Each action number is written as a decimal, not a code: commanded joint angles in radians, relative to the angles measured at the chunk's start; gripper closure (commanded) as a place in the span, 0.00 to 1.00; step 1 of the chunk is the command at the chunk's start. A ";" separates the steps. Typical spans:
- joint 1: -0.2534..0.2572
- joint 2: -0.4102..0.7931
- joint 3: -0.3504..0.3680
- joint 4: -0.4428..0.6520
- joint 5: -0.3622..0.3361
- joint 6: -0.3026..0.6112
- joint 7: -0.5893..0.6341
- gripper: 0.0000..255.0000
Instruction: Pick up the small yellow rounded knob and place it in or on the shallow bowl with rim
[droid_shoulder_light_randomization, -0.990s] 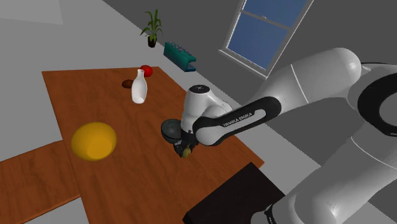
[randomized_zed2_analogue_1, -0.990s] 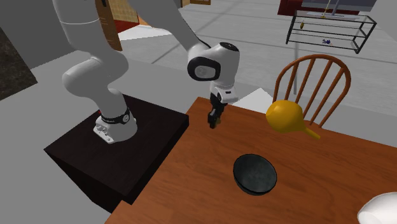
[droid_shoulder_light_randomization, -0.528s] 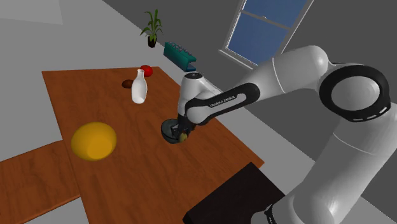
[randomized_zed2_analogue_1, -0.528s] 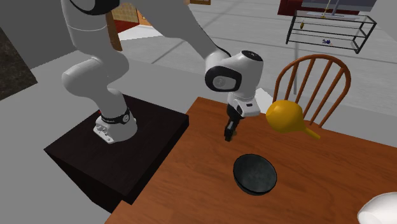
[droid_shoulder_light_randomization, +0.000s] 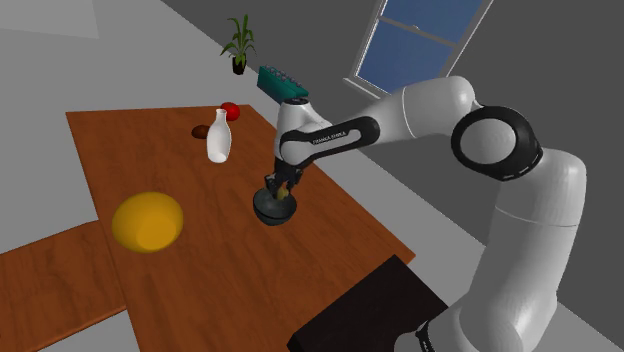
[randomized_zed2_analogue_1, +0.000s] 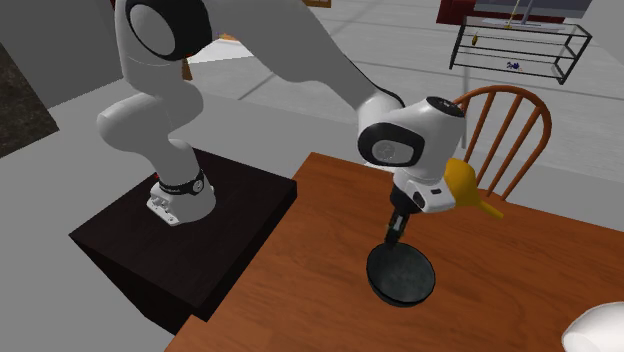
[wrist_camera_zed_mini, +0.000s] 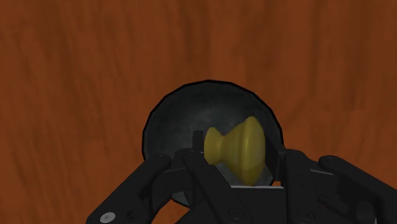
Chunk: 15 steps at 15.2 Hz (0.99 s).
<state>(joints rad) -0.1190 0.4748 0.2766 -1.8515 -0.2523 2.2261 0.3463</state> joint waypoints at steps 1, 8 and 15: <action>-0.007 0.059 -0.012 0.098 -0.005 -0.038 -0.029 1.00; -0.001 0.159 -0.031 0.175 -0.026 -0.015 -0.036 1.00; 0.007 0.220 -0.045 0.177 -0.044 0.043 -0.022 1.00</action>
<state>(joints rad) -0.1140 0.6857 0.2336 -1.6751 -0.2935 2.2603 0.3212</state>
